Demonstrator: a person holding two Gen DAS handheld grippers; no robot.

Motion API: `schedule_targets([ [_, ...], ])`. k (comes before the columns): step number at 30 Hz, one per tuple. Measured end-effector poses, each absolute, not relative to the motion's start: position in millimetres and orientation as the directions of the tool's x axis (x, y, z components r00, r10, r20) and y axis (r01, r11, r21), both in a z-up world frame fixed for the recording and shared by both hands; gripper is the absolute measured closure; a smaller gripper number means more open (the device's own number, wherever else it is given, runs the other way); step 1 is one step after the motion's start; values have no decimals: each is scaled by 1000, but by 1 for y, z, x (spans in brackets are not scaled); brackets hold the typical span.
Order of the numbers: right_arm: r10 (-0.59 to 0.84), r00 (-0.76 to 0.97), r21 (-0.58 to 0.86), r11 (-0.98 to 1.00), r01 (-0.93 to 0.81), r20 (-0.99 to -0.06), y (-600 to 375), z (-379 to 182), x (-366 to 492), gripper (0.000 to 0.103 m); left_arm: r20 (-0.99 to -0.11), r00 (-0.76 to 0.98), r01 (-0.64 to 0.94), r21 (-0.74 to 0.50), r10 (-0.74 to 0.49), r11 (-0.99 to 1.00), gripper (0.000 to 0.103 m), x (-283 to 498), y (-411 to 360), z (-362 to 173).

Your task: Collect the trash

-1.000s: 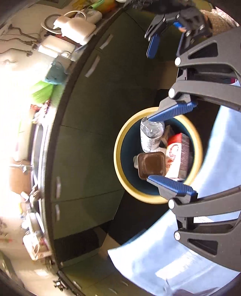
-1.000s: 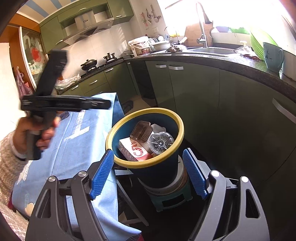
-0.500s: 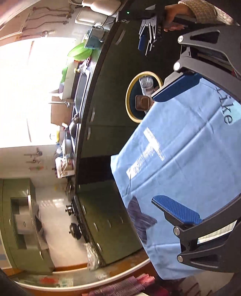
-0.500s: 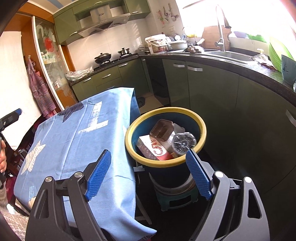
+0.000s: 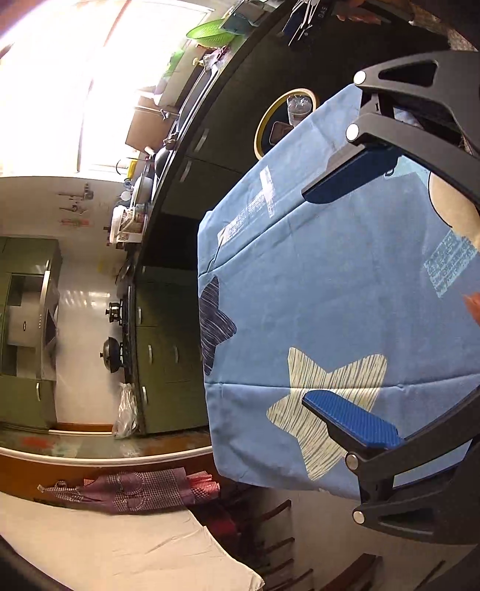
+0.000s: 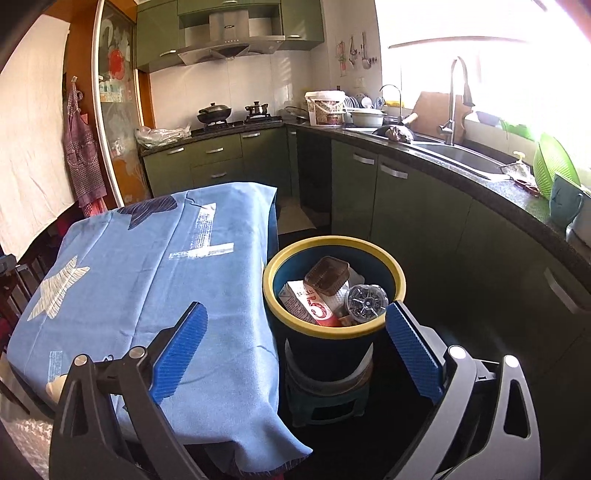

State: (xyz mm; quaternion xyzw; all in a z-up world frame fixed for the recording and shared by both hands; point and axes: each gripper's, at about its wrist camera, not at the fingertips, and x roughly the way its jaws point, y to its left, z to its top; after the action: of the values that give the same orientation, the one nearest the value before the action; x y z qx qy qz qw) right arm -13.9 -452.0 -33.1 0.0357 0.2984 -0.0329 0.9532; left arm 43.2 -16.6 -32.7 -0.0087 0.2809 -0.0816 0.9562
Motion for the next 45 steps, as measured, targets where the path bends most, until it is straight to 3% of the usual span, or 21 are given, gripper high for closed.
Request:
schedule_targets([
  [27, -47, 890, 13, 998, 59, -453, -426, 27, -101, 5, -454, 879, 161, 2, -143, 987, 7, -13, -19, 9],
  [45, -35, 890, 9, 999, 44, -455, -425, 32, -98, 5, -460, 876, 161, 3, -142, 987, 7, -14, -16, 5],
])
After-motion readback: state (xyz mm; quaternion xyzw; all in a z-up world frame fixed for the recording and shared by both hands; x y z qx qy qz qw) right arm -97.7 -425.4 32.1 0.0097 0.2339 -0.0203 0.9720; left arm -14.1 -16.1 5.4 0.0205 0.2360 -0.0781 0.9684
